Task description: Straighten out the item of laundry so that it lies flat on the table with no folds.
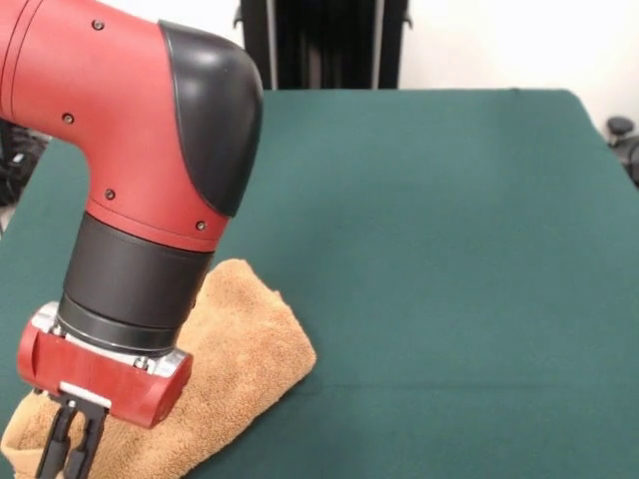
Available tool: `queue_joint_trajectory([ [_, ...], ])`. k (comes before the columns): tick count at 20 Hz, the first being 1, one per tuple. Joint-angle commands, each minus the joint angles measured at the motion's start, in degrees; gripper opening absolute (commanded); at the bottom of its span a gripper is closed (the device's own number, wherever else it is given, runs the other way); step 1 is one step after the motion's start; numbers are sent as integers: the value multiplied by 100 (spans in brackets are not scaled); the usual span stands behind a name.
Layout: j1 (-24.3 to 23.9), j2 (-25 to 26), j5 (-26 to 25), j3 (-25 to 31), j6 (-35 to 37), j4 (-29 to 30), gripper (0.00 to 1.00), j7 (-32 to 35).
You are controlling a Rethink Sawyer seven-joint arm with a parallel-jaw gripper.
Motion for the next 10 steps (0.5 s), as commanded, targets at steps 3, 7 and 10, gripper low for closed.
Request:
queue_joint_trajectory([
  [3, 182, 169, 520, -146, -109, 1311, 0, 2073],
  [7, 196, 166, 811, -160, 208, 1413, 0, 2477],
  [10, 213, 156, 1206, -152, 696, 1520, 0, 2806],
])
